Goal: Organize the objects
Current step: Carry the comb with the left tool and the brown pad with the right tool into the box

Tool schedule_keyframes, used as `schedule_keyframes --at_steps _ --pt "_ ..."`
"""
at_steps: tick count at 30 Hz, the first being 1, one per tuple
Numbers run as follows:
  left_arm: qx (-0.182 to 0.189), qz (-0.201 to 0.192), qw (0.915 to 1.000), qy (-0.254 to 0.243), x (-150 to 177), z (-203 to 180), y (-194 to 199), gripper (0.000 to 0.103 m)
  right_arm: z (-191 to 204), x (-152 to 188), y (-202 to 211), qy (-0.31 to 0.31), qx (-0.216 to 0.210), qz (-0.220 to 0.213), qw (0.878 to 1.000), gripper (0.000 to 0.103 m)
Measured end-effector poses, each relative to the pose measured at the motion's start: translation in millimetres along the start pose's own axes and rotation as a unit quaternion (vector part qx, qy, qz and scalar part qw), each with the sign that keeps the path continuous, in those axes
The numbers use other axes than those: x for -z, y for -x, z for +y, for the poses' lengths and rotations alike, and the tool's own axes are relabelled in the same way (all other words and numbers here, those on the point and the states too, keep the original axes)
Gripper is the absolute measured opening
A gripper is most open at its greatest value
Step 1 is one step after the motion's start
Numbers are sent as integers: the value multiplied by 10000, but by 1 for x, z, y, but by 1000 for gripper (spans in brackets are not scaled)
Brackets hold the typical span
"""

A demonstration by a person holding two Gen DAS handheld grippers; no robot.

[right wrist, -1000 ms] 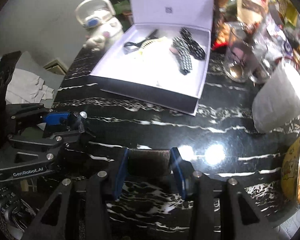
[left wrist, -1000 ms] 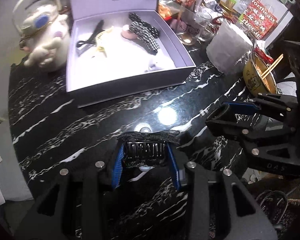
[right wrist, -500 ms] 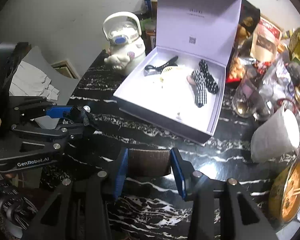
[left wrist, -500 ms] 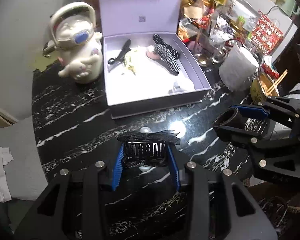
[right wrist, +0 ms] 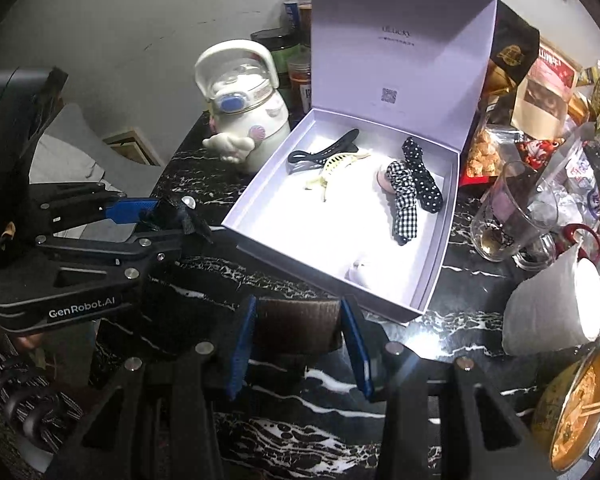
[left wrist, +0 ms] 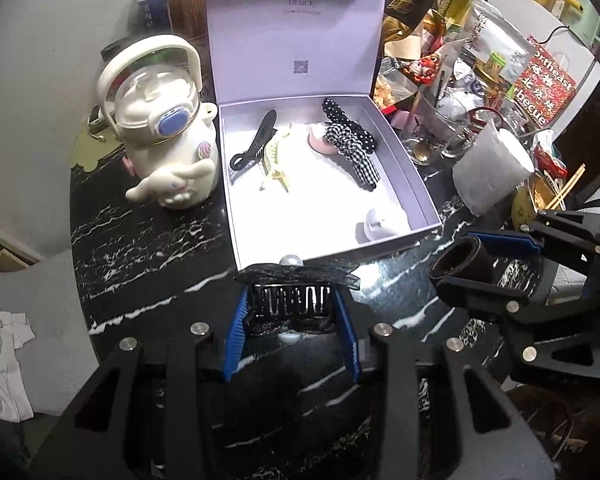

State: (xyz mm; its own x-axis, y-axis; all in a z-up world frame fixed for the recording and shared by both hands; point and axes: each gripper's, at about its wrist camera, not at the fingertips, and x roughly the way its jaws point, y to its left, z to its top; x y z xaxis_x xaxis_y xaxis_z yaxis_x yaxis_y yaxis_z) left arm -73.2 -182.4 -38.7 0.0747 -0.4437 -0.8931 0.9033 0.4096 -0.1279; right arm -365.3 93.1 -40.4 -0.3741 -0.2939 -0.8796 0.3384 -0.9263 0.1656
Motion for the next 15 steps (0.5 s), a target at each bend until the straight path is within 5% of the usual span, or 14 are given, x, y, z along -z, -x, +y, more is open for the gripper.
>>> schedule_keyframes --at_steps 15 --pt "-77 365 9987 -353 -45 -1 -50 38 -41 -35 -47 -111 -71 283 9995 43"
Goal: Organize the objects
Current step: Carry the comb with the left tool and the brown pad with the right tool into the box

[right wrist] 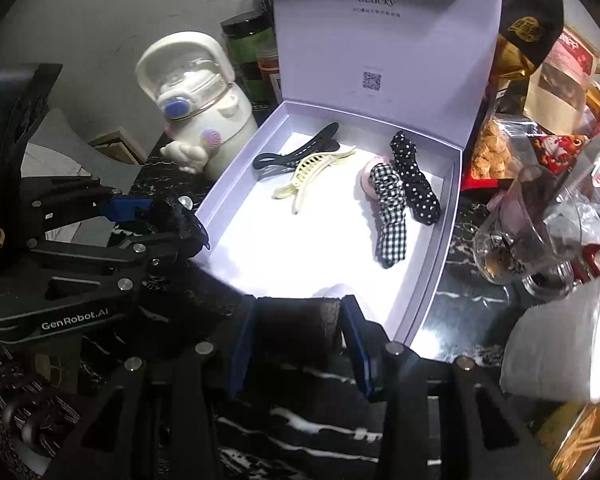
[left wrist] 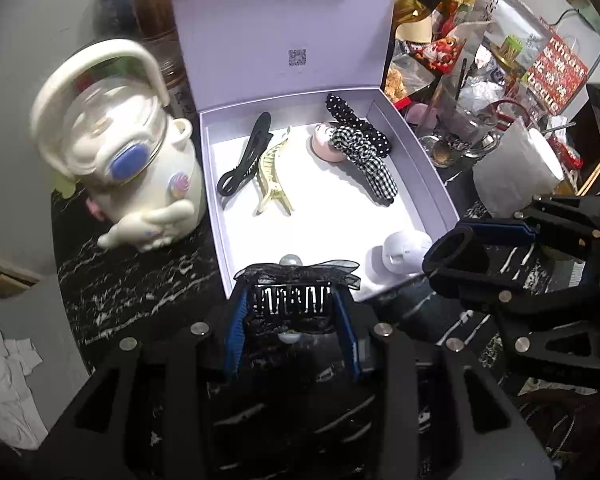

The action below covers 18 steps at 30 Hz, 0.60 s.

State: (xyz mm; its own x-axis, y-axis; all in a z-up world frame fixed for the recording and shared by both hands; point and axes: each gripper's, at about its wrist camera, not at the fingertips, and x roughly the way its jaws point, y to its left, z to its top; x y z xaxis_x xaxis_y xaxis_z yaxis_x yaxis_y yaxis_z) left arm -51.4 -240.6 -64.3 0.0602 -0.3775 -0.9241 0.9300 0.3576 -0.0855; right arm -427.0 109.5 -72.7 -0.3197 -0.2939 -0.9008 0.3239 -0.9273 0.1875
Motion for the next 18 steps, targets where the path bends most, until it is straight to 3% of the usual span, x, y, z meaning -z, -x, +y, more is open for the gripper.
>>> schedule_keyframes --at_steps 18 --pt "165 161 9993 -289 -43 -5 -59 38 -30 -27 -44 5 -85 -108 9999 43"
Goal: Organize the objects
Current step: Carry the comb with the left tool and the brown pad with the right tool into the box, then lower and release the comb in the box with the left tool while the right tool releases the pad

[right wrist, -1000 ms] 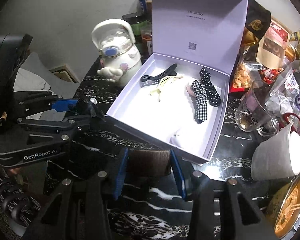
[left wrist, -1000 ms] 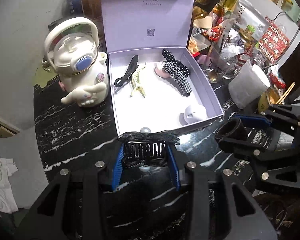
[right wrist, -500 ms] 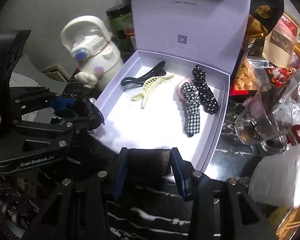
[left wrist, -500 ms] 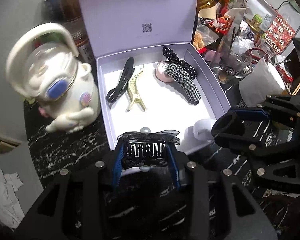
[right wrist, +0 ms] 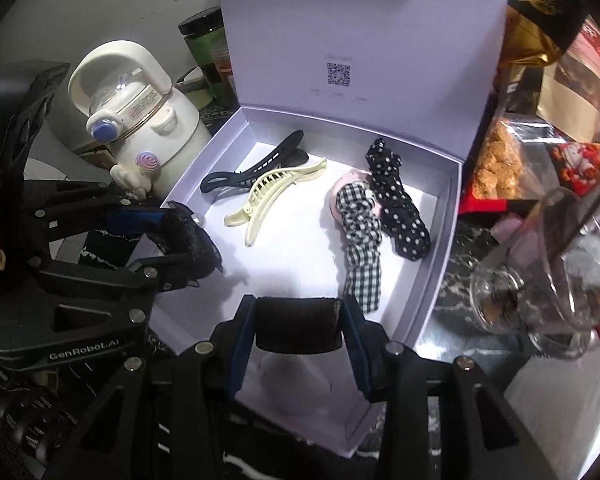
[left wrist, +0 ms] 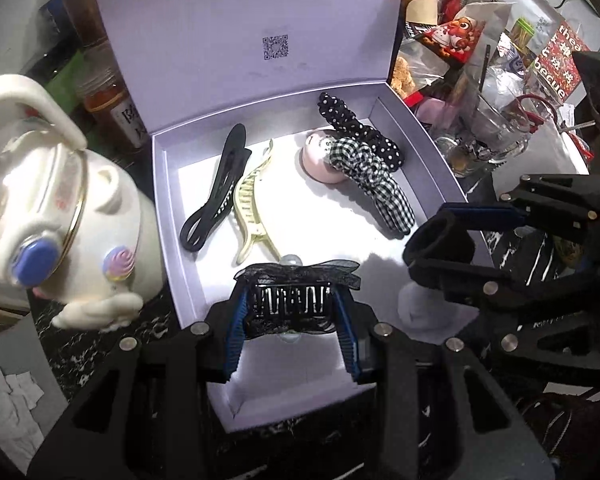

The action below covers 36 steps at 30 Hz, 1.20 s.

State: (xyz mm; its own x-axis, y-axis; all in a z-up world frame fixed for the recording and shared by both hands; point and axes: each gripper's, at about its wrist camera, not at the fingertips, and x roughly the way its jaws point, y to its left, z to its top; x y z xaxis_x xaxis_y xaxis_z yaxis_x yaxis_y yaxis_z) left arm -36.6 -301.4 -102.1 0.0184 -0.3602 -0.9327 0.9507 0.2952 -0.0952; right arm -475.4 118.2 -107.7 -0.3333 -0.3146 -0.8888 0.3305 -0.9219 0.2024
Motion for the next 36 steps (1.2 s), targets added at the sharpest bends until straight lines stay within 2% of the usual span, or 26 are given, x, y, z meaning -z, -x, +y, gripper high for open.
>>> schedule_keyframes --at_steps 4,8,9,14,26,36 --pt "58 -176 9998 -33 -2 4 -6 38 2 -4 -10 127 -45 -113 9998 43" --pt "-8 -87 9999 -88 -4 7 -17 38 2 -7 -22 253 -167 -147 9994 43" --pt "112 -53 9992 -377 -5 8 -20 38 2 -7 -25 268 -207 -153 9993 43" --pt "174 -94 9989 -424 -8 9 -26 38 -1 -9 -33 311 -314 -241 9987 43" --pt "215 -15 9991 -375 -14 12 -43 38 -10 -9 -52 245 -177 -64 9995 43" --pt "85 2 9993 -362 -10 11 -40 38 -9 -10 -55 310 -127 112 9994 43"
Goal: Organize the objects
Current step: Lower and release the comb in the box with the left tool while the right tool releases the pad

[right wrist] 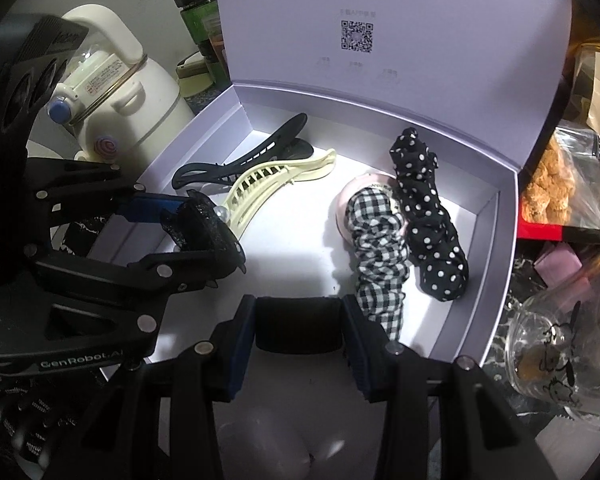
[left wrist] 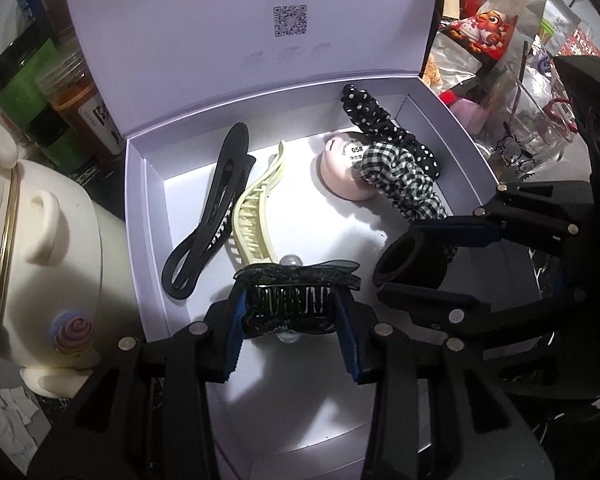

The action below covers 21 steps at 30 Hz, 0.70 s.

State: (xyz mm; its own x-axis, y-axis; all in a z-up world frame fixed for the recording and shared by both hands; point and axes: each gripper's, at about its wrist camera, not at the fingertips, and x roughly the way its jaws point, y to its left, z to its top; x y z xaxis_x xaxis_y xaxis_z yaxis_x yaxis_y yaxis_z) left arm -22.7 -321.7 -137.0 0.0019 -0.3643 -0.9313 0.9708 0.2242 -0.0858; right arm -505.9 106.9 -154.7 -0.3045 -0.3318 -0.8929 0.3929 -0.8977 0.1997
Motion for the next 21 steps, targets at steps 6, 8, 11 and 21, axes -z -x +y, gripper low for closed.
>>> schedule_keyframes --at_steps 6,8,11,21 --pt "-56 69 10000 23 3 -1 1 42 4 2 1 0 221 81 9997 44" --pt "-61 108 9999 42 4 -2 1 43 3 3 4 -93 233 69 9997 46" --pt "-19 139 9999 86 5 -2 4 45 0 6 8 -249 198 35 9995 50" --pt "35 183 9997 185 12 -10 18 57 2 11 35 -374 490 -71 9981 54"
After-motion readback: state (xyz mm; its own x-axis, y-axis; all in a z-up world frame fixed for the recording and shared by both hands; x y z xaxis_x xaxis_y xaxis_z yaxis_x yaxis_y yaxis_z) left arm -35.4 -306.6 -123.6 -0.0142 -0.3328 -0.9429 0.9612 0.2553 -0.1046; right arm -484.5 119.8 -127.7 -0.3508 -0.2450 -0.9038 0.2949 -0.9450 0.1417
